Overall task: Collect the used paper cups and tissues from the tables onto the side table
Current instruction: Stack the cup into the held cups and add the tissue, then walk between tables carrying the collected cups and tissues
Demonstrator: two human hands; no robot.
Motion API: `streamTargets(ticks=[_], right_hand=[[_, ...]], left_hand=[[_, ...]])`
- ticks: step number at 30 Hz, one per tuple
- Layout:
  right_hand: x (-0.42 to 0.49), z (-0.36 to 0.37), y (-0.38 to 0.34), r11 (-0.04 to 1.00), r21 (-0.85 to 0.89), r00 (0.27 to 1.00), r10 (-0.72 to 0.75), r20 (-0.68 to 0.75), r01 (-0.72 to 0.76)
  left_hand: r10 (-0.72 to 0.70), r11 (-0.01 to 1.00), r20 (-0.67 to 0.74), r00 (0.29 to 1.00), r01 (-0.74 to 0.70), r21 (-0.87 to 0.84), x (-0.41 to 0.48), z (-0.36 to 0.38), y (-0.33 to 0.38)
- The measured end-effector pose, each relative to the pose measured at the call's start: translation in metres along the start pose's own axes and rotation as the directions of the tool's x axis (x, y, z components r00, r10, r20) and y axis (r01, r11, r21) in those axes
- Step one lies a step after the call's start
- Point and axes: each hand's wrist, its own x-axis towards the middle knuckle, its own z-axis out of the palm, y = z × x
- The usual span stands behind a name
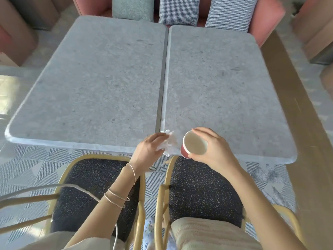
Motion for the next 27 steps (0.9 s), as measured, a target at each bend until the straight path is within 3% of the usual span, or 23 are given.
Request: streamTargets(ticks=[6,11,14,18,22,27], right_hand=[[-0.04,-0.005,-0.047,0.978,0.019,0.972,-0.209,0.108,0.208],[-0.084,0.012,-0.085,0.915,0.107,0.885,-0.404,0.234,0.389],[-0.111,0.03,-0.115,0.848,0.147,0.785,-0.527,0.326,0.508],[-0.149,0.059,-0.171,0.734,0.213,0.616,-0.665,0.423,0.645],[-0.192,0.091,-0.231,0.615,0.268,0.446,-0.75,0.488,0.742],[-0.252,0.134,-0.295,0.506,0.322,0.276,-0.788,0.551,0.8]], left_hand=[[-0.111,0.991,-0.214,0.971,0.125,0.05,-0.077,-0.044,0.048],[-0.255,0.934,-0.393,0.884,0.33,0.137,-0.175,-0.062,0.094],[-0.365,0.872,-0.507,0.781,0.477,0.108,-0.24,-0.072,0.12],[-0.502,0.758,-0.636,0.586,0.652,0.002,-0.328,-0.091,0.151],[-0.563,0.637,-0.721,0.404,0.768,-0.067,-0.413,-0.109,0.179],[-0.591,0.513,-0.773,0.229,0.847,-0.142,-0.513,-0.117,0.206]])
